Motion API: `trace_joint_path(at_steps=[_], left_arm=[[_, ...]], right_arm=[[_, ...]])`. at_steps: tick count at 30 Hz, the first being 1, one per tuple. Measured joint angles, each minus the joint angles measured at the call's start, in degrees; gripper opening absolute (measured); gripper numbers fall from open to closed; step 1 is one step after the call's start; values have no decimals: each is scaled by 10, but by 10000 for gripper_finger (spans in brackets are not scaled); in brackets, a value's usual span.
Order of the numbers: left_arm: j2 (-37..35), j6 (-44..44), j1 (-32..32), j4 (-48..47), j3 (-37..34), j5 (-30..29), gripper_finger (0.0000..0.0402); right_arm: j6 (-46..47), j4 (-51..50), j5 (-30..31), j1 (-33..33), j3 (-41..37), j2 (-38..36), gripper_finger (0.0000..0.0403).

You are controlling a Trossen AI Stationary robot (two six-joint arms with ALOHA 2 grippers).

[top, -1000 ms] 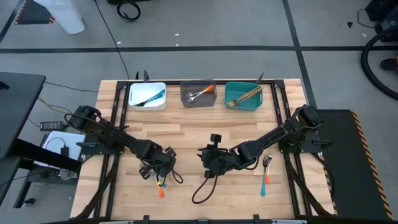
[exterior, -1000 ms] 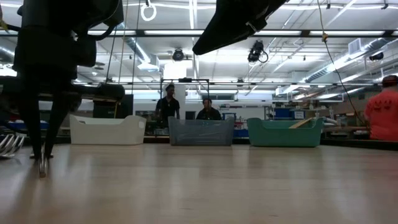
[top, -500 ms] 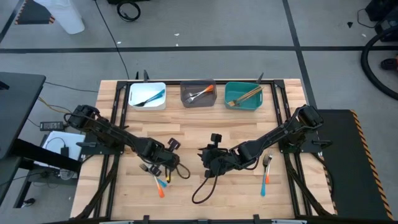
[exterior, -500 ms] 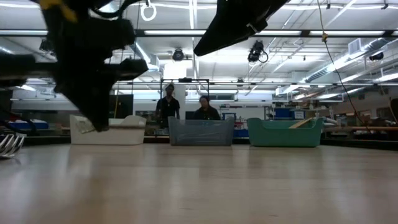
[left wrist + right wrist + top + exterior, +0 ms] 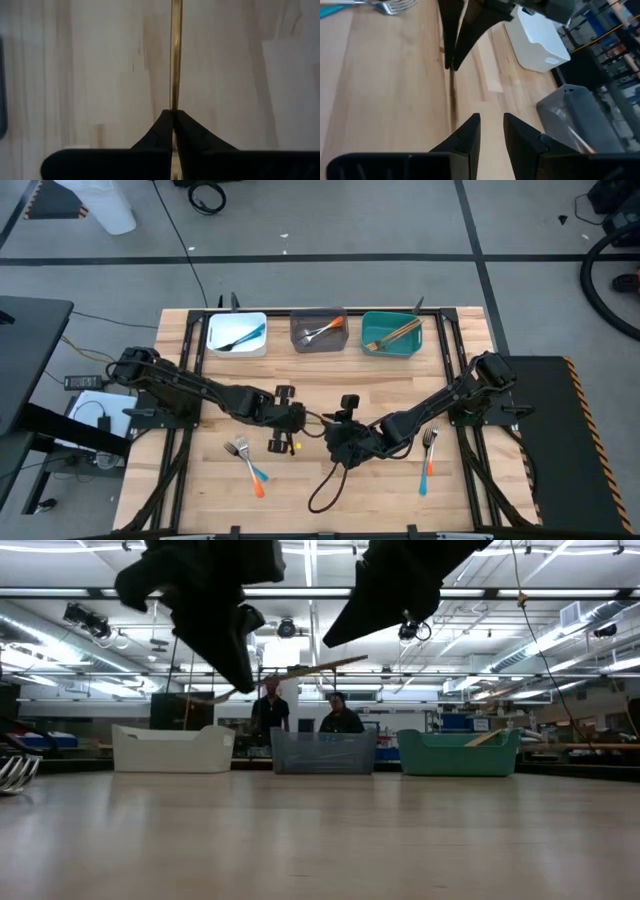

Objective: Sort silverware by color (type)
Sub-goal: Put the gold fork into the green bin

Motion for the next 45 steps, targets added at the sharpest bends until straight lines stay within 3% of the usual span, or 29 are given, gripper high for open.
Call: trace_joint_path(at_steps=[9,20,30,45], left_arm=[[45,-88,23,-79,80,11,14],[54,-149,39,-32,104,59,14],[54,-195,39,13,104,116,14],[54,-196,49,16,104,125,14]], right_arm=[[-111,6,24,13,0,0,99],[-150,-30,58,26,0,2,140],[-162,-48,50,26,0,2,117],[-168,-52,19,30,0,2,99]])
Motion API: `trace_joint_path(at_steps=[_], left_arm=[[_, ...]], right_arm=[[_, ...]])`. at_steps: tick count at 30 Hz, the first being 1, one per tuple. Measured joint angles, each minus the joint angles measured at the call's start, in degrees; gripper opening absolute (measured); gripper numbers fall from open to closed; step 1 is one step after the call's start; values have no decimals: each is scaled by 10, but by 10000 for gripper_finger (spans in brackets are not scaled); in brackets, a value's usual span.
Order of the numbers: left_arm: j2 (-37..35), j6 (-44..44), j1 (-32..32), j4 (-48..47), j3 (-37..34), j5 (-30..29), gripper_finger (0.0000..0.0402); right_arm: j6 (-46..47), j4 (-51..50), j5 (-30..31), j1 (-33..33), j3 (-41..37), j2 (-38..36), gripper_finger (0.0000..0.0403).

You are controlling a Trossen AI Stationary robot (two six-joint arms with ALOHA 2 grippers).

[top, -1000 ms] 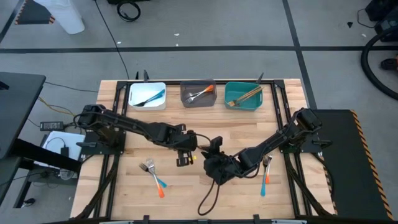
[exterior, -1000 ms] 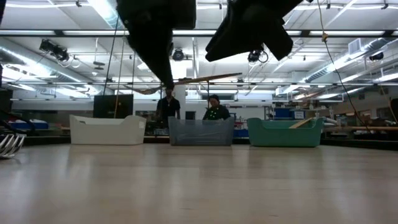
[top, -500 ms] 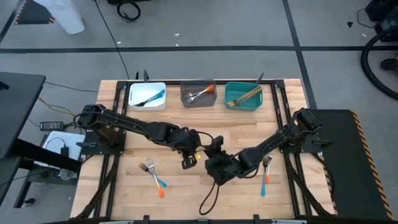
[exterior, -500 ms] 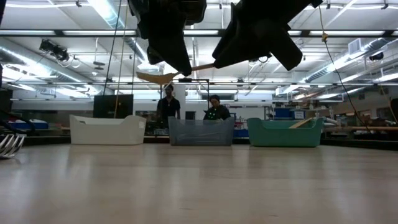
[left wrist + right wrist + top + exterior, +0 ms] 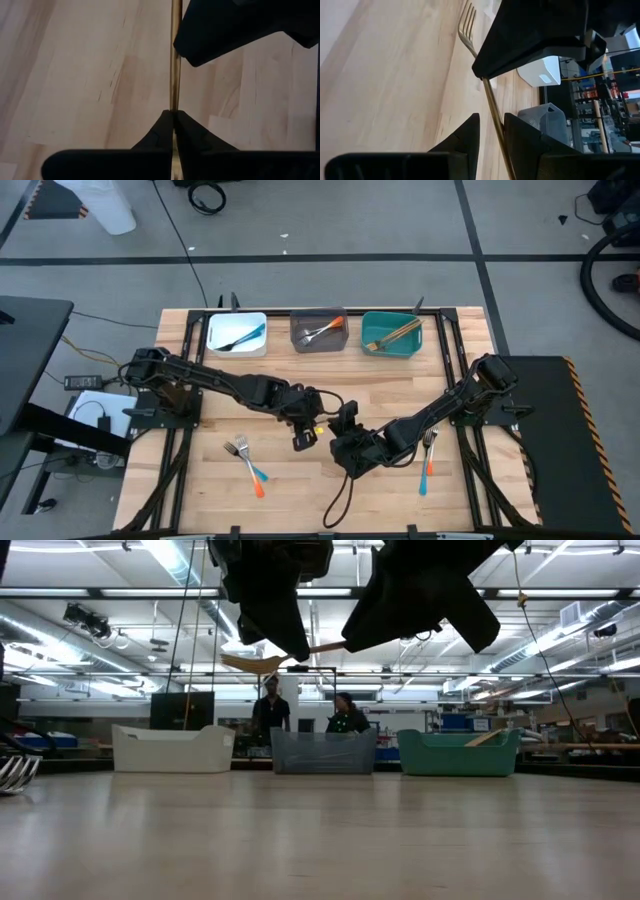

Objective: Sort silverware by color (type)
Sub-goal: Put the gold fork into the green bin

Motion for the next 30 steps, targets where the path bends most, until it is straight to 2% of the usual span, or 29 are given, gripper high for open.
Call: trace_joint_path(at_steps=[15,26,30], left_arm=[[0,-4,0,23,0,44,14],[-1,5,1,25,0,46,14],[-1,15,1,32,-1,41,31]], right_arm=[[-13,-3,3,0,0,0,95],[-11,-8,-8,4,0,1,27],[-10,-8,-7,6,0,1,25]])
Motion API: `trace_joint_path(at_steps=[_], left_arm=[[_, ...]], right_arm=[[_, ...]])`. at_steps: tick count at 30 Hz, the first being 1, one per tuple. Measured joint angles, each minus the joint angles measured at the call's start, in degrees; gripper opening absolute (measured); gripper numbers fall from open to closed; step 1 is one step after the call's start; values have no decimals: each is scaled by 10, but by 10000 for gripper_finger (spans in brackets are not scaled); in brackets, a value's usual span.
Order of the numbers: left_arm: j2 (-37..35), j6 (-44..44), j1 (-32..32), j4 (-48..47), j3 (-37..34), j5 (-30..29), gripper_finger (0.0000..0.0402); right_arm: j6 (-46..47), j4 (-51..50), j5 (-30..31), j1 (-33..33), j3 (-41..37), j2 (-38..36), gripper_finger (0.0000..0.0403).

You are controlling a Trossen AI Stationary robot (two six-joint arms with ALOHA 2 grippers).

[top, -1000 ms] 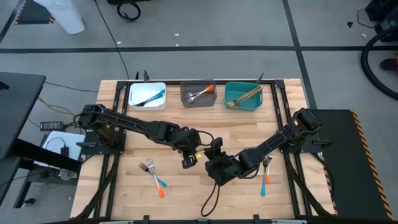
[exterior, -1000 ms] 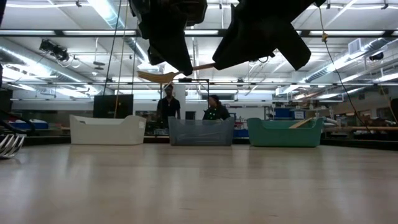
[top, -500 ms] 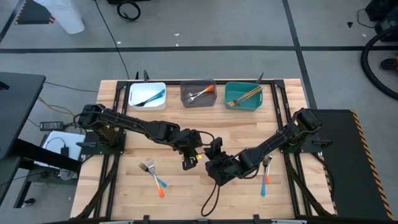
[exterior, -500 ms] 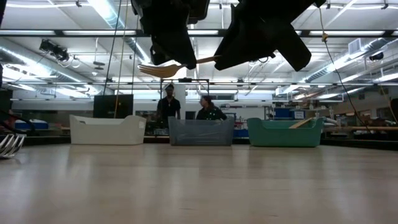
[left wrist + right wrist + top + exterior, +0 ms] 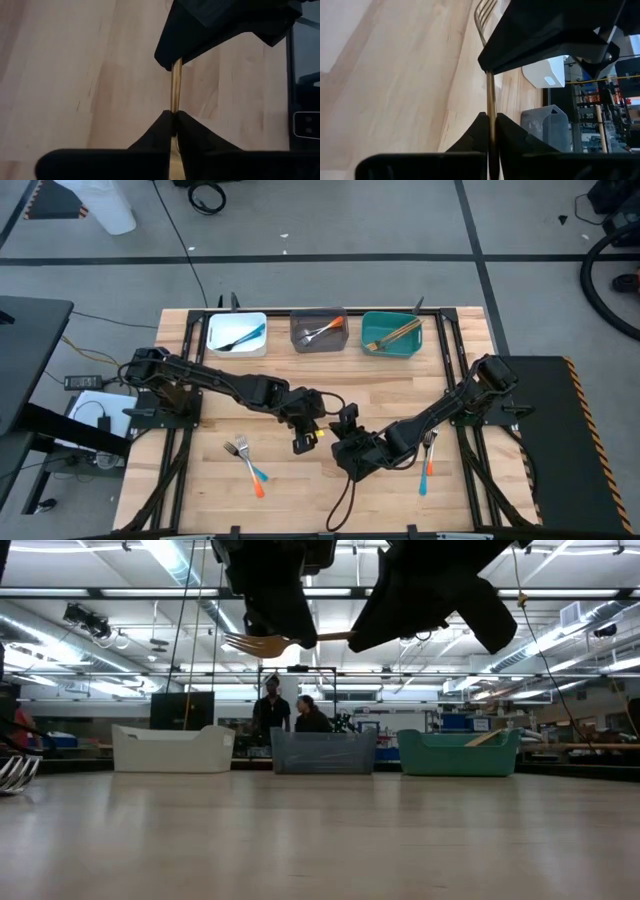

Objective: Sort silverware by color (type)
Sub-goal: Put the gold fork into the green bin

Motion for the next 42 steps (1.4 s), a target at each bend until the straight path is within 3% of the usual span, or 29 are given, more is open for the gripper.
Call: trace_joint_path(at_steps=[6,10,20,29,42], left_arm=[[0,21,-3,20,0,-28,89],[0,55,-3,17,0,-31,106],[-14,157,-33,-23,-16,-153,109],[-62,211,-30,28,-91,-164,110],[-137,216,-18,126,-207,-163,110]], right_arm=[[-1,4,2,1,0,0,30],[4,-14,-8,2,0,0,30],[118,-206,25,1,0,0,31],[254,-380,16,2,0,-1,31],[272,-497,-83,-48,0,-18,32]])
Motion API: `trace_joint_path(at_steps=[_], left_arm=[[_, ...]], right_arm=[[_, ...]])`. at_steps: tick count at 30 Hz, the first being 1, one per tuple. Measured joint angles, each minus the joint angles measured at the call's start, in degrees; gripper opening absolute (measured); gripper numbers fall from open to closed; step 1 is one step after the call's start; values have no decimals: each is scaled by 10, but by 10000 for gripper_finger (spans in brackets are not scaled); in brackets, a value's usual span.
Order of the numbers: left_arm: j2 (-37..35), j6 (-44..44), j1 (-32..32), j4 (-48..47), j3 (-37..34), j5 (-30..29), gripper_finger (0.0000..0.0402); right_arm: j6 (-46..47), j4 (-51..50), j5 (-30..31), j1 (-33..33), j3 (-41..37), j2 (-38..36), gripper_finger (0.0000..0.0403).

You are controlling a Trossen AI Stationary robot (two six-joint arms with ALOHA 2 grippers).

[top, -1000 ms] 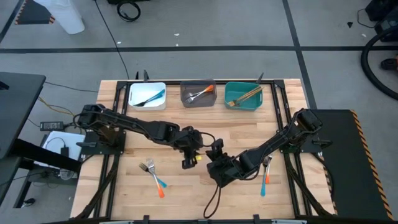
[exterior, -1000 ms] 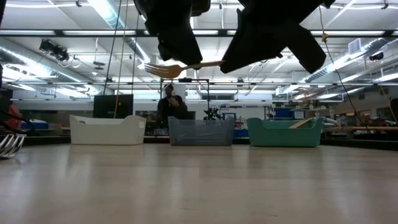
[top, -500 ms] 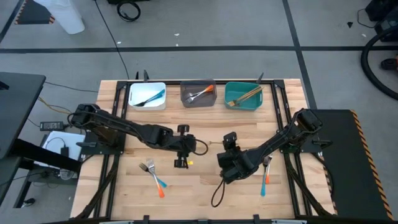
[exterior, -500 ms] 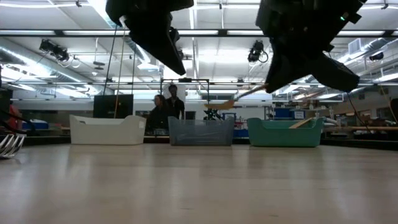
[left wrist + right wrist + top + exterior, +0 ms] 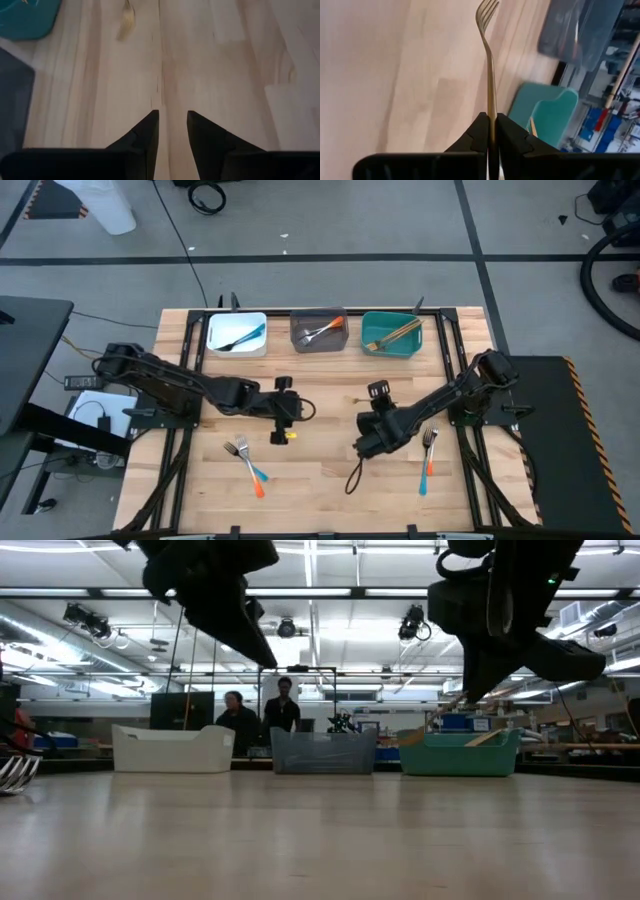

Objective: Sort silverware by color (type)
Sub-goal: Put the gold fork into the green bin

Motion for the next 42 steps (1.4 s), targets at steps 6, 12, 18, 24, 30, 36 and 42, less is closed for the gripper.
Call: trace_joint_path(at_steps=[6,12,18,24,30,36,42], left_arm=[[-26,-2,-1,28,-40,-1,110],[-40,-6,-2,52,-68,0,110],[-42,-13,-10,65,-81,1,110],[-45,-16,-32,75,-82,2,110],[-45,-34,-52,77,-82,2,110],[-45,-36,-66,74,-82,2,110],[-45,-45,-69,63,-82,2,110]], right_arm=[[-3,-61,-11,-27,0,-28,32],[-25,-89,-13,-53,0,-92,32],[-92,-95,-32,-92,0,-161,32],[-124,-100,-41,-145,0,-200,32],[-172,-101,-41,-191,0,-210,32],[-216,-104,-66,-227,0,-210,32],[-246,-108,-75,-254,0,-210,32]])
